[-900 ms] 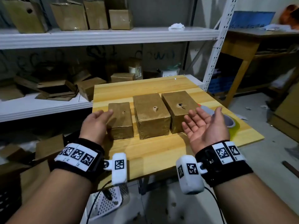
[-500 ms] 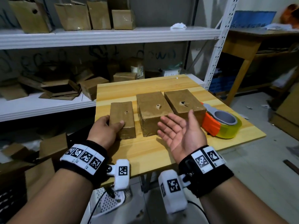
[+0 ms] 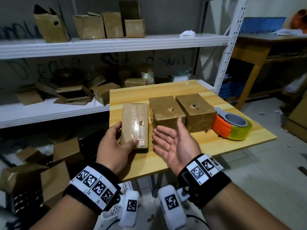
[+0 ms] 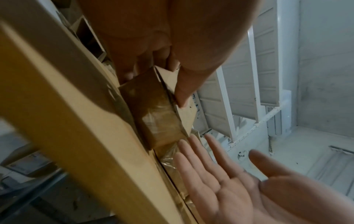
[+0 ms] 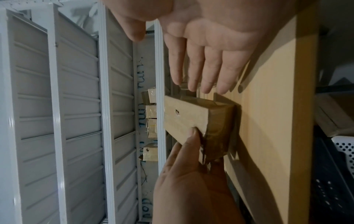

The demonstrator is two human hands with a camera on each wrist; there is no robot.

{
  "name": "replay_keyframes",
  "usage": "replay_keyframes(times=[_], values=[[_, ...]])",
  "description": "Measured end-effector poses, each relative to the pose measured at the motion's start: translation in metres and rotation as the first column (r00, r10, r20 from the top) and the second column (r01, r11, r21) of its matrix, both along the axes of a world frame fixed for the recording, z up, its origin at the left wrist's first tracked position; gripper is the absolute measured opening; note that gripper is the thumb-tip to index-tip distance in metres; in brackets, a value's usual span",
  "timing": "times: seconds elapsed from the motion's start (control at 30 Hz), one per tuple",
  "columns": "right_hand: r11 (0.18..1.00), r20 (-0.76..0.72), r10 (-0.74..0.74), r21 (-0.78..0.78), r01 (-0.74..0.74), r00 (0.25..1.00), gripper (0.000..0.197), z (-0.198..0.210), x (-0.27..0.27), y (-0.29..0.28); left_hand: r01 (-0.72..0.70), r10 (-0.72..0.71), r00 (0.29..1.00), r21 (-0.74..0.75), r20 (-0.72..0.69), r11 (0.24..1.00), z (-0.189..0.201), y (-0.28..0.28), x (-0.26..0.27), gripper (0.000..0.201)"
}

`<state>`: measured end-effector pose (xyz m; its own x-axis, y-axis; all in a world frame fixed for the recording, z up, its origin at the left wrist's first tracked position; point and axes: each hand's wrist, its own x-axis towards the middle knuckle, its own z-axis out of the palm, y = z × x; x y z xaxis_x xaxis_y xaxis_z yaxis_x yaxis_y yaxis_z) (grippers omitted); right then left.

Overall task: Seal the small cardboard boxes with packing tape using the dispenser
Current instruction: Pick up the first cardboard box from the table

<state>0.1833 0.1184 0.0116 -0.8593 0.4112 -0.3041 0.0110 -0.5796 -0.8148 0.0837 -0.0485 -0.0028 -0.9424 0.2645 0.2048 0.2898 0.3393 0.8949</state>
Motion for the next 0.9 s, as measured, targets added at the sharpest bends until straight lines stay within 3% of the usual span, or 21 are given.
replay_keyframes(times=[0.17, 0.43, 0.63, 0.9], values=[[1.0, -0.038, -0.002, -0.012, 0.002, 0.999, 0.075, 0.0, 0.005, -0.011, 0.031, -0.029, 0.999, 0.083, -0.022, 0.996, 0.003, -0.01, 0.012, 0.078], [0.997, -0.131, -0.053, 0.046, 0.059, 0.99, 0.065, -0.003, 0.018, -0.012, 0.169, -0.182, 0.981, 0.183, 0.06, 0.969, 0.007, -0.018, 0.023, 0.122], [0.977, -0.166, -0.088, 0.178, 0.117, 0.982, 0.044, -0.002, 0.023, -0.011, 0.265, -0.317, 0.94, 0.313, 0.128, 0.912, 0.012, -0.013, 0.031, 0.12], [0.957, -0.19, -0.114, 0.244, 0.16, 0.975, 0.061, -0.013, 0.018, -0.003, 0.348, -0.4, 0.909, 0.317, 0.117, 0.882, 0.007, -0.001, 0.035, 0.116]])
